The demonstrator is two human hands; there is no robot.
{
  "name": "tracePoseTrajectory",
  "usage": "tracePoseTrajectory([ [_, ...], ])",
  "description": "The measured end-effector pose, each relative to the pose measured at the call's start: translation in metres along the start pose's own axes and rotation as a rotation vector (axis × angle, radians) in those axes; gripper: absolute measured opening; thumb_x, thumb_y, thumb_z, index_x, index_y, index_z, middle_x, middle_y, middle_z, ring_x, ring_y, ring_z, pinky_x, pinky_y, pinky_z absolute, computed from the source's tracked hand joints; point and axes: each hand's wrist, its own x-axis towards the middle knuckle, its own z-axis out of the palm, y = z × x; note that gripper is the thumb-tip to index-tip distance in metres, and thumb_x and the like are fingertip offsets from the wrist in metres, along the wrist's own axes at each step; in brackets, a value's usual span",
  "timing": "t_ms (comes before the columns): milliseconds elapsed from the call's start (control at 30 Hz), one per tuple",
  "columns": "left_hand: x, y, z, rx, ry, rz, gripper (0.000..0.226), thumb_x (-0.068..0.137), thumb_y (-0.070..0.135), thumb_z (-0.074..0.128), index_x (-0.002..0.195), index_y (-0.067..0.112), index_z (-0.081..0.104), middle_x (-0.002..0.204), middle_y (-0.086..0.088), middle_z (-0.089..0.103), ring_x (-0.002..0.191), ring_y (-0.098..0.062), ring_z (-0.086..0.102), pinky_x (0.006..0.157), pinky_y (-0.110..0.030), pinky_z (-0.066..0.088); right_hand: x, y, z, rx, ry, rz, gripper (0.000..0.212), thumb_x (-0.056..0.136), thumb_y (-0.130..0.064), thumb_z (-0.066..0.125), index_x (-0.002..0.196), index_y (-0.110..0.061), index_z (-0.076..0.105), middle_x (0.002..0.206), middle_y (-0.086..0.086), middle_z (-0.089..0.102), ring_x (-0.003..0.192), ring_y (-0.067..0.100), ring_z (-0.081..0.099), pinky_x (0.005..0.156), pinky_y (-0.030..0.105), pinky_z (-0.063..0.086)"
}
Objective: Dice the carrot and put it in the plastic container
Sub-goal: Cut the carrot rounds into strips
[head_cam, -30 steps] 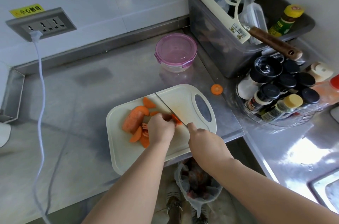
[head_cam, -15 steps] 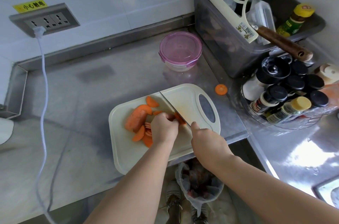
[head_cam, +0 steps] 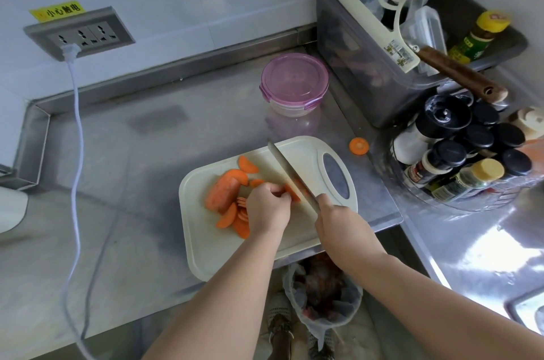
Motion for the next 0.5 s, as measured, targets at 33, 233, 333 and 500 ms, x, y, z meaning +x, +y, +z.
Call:
tracePoseTrajectory([
  [33,0.0005,-0.0008,0.0003,0.001,-0.005,-0.007,0.008,0.086,0.016,0.066,0.093,0.015,0.07,0.093,-0.004,0.073,0.089,-0.022,0.068,0.086,-0.037,0.053,-0.0016,-0.0008,-0.0004,-0.019,0.002,-0.016,0.023,0.092,0.003,0.041,0.109,-0.012,0.036,0.063,-0.002,0.036,0.048,0.013,0.034,0.042,0.024,0.023],
  [233,0.0021,-0.0029,0.0019,0.002,0.017,-0.027,0.01,0.081,0.017,0.067,0.088,0.011,0.072,0.082,-0.008,0.073,0.083,-0.027,0.068,0.078,-0.038,0.054,-0.0086,-0.0075,0.0033,-0.147,-0.02,-0.104,0.038,0.091,0.002,0.043,0.126,-0.011,0.034,0.064,-0.002,0.035,0.05,0.014,0.037,0.043,0.024,0.028],
  [333,0.0026,-0.0029,0.0023,0.01,0.023,-0.007,0.01,0.081,0.018,0.067,0.086,0.011,0.073,0.081,-0.007,0.072,0.081,-0.026,0.068,0.076,-0.036,0.053,-0.0079,-0.0085,0.0049,-0.141,-0.021,-0.088,0.04,0.092,0.0,0.046,0.127,-0.013,0.034,0.064,-0.002,0.037,0.053,0.016,0.045,0.046,0.026,0.035],
  [500,0.003,-0.0033,0.0023,0.024,0.029,0.0,0.012,0.082,0.019,0.067,0.088,0.012,0.073,0.084,-0.006,0.073,0.083,-0.025,0.068,0.079,-0.037,0.053,-0.0077,-0.0095,0.0068,-0.155,-0.009,-0.079,0.041,0.091,0.0,0.048,0.128,-0.013,0.033,0.063,-0.003,0.038,0.049,0.013,0.041,0.041,0.023,0.03],
])
